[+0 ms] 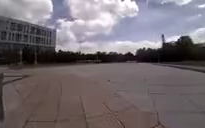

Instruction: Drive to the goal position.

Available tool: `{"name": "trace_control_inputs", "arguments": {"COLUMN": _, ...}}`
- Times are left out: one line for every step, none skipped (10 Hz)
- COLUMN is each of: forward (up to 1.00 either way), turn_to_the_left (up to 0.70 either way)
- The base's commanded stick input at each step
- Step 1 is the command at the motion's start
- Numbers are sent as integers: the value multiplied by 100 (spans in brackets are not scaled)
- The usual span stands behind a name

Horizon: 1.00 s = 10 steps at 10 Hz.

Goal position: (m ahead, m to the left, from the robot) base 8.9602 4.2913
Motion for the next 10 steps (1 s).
{"name": "trace_control_inputs", "arguments": {"forward": 70, "turn_to_the_left": 0}}
{"name": "trace_control_inputs", "arguments": {"forward": 70, "turn_to_the_left": 0}}
{"name": "trace_control_inputs", "arguments": {"forward": 70, "turn_to_the_left": 0}}
{"name": "trace_control_inputs", "arguments": {"forward": 70, "turn_to_the_left": 0}}
{"name": "trace_control_inputs", "arguments": {"forward": 70, "turn_to_the_left": 0}}
{"name": "trace_control_inputs", "arguments": {"forward": 70, "turn_to_the_left": 0}}
{"name": "trace_control_inputs", "arguments": {"forward": 70, "turn_to_the_left": 0}}
{"name": "trace_control_inputs", "arguments": {"forward": 70, "turn_to_the_left": 0}}
{"name": "trace_control_inputs", "arguments": {"forward": 70, "turn_to_the_left": 0}}
{"name": "trace_control_inputs", "arguments": {"forward": 70, "turn_to_the_left": 0}}
